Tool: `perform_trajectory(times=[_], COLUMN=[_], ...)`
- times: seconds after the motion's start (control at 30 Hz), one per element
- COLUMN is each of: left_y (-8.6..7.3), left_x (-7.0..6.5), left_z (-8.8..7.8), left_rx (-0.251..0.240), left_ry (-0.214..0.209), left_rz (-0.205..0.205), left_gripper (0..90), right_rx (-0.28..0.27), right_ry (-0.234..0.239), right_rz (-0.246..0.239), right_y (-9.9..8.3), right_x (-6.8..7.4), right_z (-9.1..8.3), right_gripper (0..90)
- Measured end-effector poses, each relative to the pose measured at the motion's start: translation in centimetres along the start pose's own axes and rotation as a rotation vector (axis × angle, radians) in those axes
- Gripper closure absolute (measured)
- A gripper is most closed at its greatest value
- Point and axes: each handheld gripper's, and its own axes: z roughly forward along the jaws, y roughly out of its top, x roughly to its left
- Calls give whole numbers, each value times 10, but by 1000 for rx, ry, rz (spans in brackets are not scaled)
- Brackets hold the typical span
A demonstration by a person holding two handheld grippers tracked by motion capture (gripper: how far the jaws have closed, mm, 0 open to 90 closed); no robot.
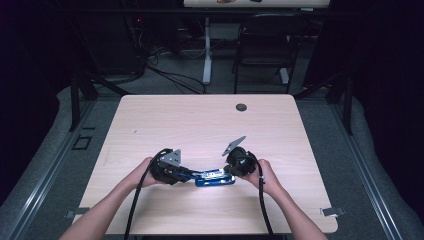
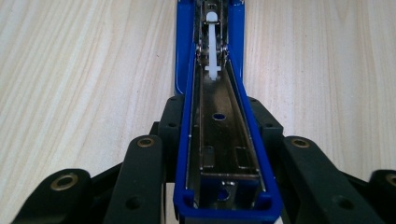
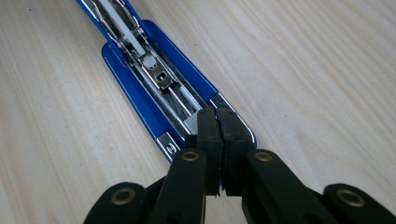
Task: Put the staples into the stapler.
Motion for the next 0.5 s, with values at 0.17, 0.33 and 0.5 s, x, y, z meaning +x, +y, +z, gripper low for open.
perform_trajectory(times=[0.17,0.33,0.5], left_y=[3,4,7], left_x=[0,-1,-1], left_z=[-1,-2,-2], left_rx=[1,-7,-16], left_ry=[-2,0,2], left_rz=[4,4,1], left_gripper=[654,654,653], right_rx=[6,-6,-16], right_ry=[-10,-9,-2], right_rz=[-8,-10,-6], right_y=[3,6,11], right_x=[3,8,10], right_z=[1,2,-1], right_gripper=[898,897,898])
